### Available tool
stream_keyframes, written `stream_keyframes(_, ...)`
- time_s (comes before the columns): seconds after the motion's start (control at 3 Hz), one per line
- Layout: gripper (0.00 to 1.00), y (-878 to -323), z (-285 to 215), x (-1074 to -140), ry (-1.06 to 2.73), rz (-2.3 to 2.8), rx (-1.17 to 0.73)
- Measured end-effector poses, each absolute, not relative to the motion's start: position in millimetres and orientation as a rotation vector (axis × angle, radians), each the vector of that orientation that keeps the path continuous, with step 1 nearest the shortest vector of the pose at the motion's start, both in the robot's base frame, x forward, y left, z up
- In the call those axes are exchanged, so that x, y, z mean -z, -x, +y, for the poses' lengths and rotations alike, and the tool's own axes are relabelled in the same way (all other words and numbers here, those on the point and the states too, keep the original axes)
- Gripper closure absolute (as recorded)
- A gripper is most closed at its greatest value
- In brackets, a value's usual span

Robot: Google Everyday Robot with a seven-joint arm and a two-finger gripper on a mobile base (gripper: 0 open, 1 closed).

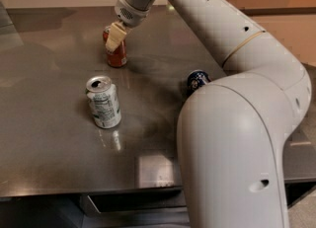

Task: Knock coke can over

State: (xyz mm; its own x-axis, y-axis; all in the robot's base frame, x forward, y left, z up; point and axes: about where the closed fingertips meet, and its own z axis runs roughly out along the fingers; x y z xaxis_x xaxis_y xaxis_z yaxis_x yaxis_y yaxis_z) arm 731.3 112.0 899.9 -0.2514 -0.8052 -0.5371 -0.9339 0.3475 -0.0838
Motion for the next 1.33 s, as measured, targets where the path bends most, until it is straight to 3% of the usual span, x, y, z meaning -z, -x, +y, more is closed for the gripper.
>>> stream_keyframes(0.67, 0.87, -707, 103, -924, 1.523, 2.049, -0.456)
stream_keyframes(1.0, 1.0, -688, 80, -947, 1.581, 2.022, -0.431)
stream_keyframes(1.33, 1.0, -673, 51, -956, 1.685, 2.045, -0.344)
